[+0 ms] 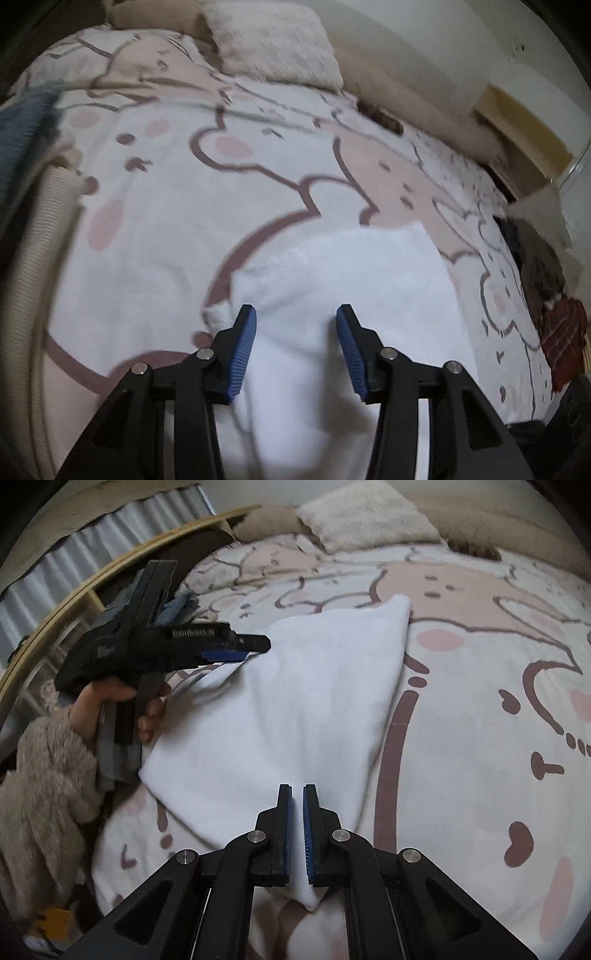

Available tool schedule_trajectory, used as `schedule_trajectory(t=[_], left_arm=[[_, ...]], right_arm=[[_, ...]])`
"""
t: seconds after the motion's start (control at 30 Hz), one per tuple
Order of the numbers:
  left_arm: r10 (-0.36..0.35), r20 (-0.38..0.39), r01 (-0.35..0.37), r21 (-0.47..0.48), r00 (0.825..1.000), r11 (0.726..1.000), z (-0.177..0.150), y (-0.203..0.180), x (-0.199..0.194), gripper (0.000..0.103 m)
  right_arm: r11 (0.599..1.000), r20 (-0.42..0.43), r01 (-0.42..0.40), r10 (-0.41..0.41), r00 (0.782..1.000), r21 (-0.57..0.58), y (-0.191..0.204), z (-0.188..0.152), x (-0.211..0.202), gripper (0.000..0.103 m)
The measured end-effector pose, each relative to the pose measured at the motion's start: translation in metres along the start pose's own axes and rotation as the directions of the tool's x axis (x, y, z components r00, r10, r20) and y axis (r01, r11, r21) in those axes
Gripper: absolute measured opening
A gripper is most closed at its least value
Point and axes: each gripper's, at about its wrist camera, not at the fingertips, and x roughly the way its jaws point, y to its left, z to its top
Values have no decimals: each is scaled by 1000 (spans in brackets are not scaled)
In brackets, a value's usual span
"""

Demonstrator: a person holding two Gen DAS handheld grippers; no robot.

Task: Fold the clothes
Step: 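Open both tools and smooth the folded T-shirt on the duvet, then grasp the folded white T-shirt edges with both tools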

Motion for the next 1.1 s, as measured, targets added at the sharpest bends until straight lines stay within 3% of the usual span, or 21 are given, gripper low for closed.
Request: schedule_trajectory(t=[0.03,0.17,0.3,0.43,0.47,0.57,0.67,0.77,0.8,0.83,0.9,0.93,0.97,1.07,1.1], left_arm=[[1,11,0,-3,1000,1000,0,3,-4,46],[140,80,-146,77,987,986,-2,-1,-36,44],[106,150,-141,246,983,959,-29,-30,-91,44],[86,134,-137,442,987,887,-79,-69,-115,44],[129,109,-166,488,986,857,-92,-75,-109,45],[306,52,-288,512,951,809,-112,-58,-75,48],[272,47,-266,418,961,869,-112,-39,-87,49],[248,202,-317,504,948,803,-122,-59,-126,54],[240,266,-353,571,934,741,-132,-70,-140,58],[250,320,-403,642,914,652,-147,-80,-144,61],[250,425,-493,748,870,444,-177,-100,-151,65],[251,450,-514,779,857,358,-188,-103,-149,65],[257,474,-530,814,842,237,-205,-107,-143,65],[281,507,-515,856,815,-49,-247,-106,-116,67],[284,515,-506,856,809,-112,-255,-103,-108,67]], right_arm=[[1000,0,5,-5,1000,-3,1,-2,2,6],[1000,-22,23,-23,1000,-9,1,1,5,6],[999,-19,45,-45,999,-28,5,0,4,6],[991,-1,106,-107,994,-85,20,-4,-6,6],[987,8,119,-118,993,-105,26,-7,-11,6],[980,17,134,-133,991,-150,36,-18,-20,6],[972,14,158,-158,987,-175,41,-33,-28,6],[973,22,169,-168,986,-159,40,-43,-45,6],[973,25,173,-171,985,-153,39,-46,-50,6],[973,28,177,-174,984,-148,39,-49,-56,6],[973,33,184,-181,983,-137,37,-56,-67,6],[974,35,188,-185,982,-130,37,-59,-72,6],[974,31,193,-191,981,-116,35,-62,-74,6],[978,22,196,-195,981,-70,30,-69,-77,6],[979,21,195,-194,981,-57,29,-70,-78,6]])
